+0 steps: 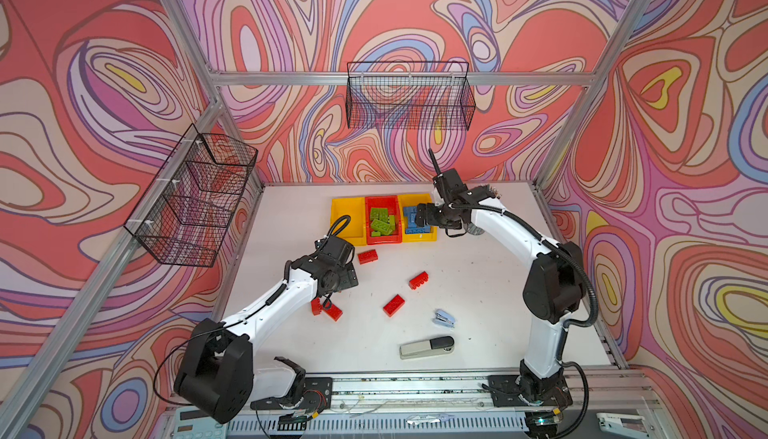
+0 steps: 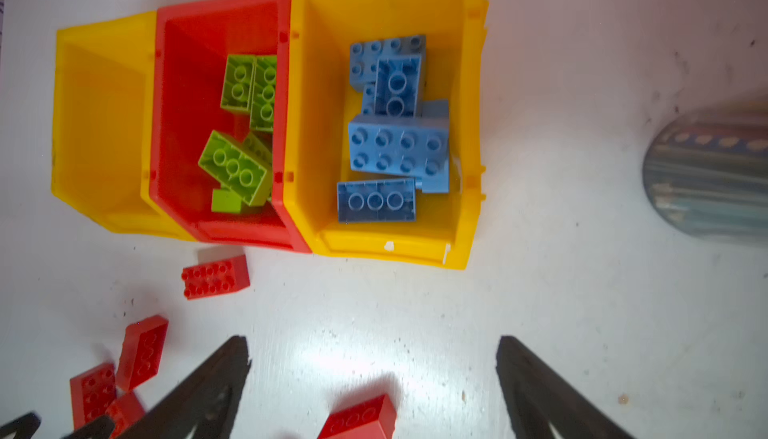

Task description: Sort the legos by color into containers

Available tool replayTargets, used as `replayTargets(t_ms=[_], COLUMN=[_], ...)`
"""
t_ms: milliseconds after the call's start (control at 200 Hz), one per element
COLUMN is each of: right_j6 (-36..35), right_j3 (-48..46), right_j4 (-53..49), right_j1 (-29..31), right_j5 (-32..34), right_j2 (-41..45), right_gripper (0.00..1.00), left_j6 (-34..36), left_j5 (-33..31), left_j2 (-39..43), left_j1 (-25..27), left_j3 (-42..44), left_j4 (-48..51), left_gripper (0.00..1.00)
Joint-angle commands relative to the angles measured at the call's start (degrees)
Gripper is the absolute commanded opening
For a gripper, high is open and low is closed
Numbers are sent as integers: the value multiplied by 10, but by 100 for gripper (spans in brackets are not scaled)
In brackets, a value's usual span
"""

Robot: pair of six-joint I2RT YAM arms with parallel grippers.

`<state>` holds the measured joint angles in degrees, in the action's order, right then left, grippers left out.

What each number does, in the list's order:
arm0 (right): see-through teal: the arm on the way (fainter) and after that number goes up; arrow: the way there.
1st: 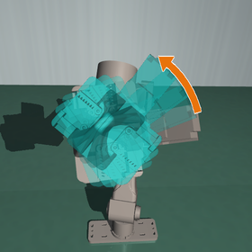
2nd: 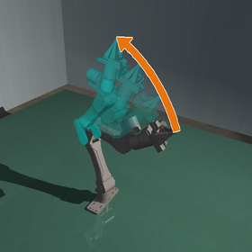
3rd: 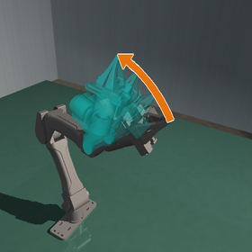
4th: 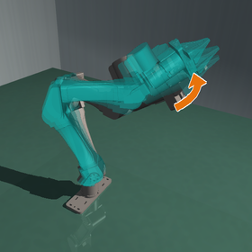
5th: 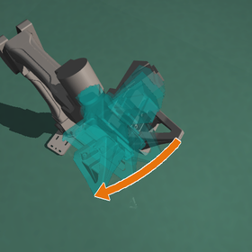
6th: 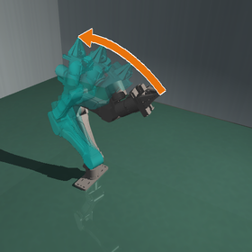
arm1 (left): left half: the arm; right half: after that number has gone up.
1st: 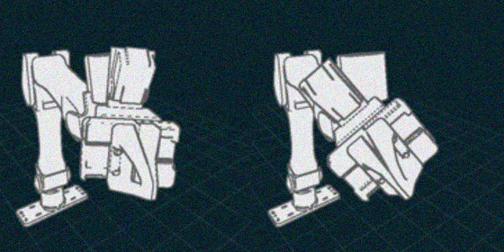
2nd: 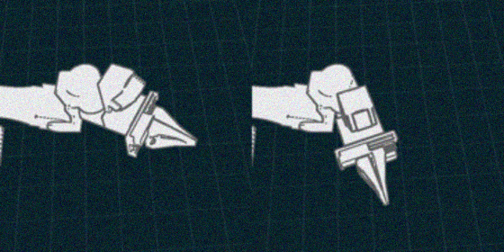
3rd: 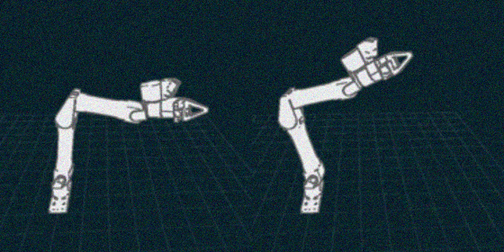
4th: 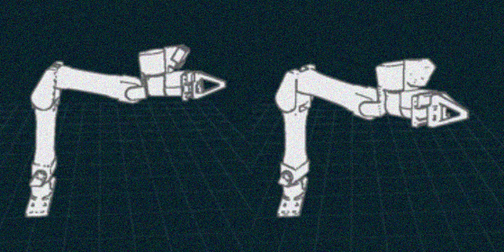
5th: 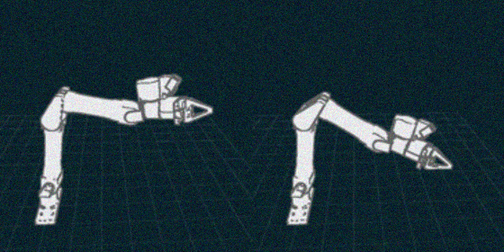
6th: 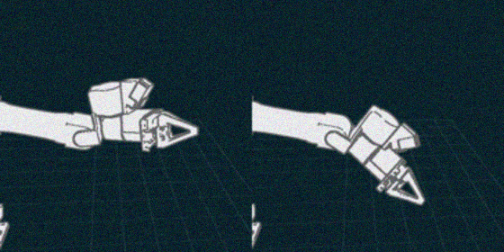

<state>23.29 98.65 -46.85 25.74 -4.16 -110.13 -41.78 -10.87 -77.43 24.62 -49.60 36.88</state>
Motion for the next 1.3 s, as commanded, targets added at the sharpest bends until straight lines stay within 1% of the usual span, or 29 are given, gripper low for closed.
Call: replayTargets(t_ms=[0, 110, 165, 305, 411, 546, 691, 776, 831, 941, 991, 1117, 1292], right_j6=[18, 35, 42, 53, 56, 59, 63, 54, 41, 12, 2, -12, -14], right_j3=[-47, -89, -103, -116, -116, -121, -127, -124, -112, -58, -33, 8, 12], right_j4=[9, 21, 25, 26, 23, 21, 26, 25, 16, -18, -27, -37, -34], right_j1=[15, 20, 22, 22, 23, 24, 23, 23, 23, 23, 23, 22, 20], right_j5=[-16, -18, -20, -15, -5, 6, 6, 3, 3, -16, -26, -34, -46], right_j2=[29, 62, 73, 87, 89, 89, 89, 89, 79, 38, 22, 0, -2], right_gripper=[98, 98, 98, 98, 98, 98, 98, 98, 98, 98, 98, 98, 98], left_j6=[26, 50, 62, 95, 109, 104, 96, 84, 74, 48, 39, 32, 31], left_j5=[12, 31, 42, 60, 70, 91, 104, 104, 97, 84, 81, 75, 60], left_j2=[-49, -86, -108, -162, -183, -210, -216, -212, -209, -206, -203, -207, -201], left_j1=[-14, -28, -42, -73, -82, -85, -85, -85, -85, -85, -85, -85, -85], left_j3=[-33, -42, -54, -94, -108, -121, -116, -107, -102, -107, -109, -110, -97], left_j4=[5, -22, -24, -9, -9, -5, -2, 2, 9, 32, 39, 53, 64], left_gripper=[100, 100, 98, 87, 78, 65, 57, 52, 48, 34, 29, 27, 26])
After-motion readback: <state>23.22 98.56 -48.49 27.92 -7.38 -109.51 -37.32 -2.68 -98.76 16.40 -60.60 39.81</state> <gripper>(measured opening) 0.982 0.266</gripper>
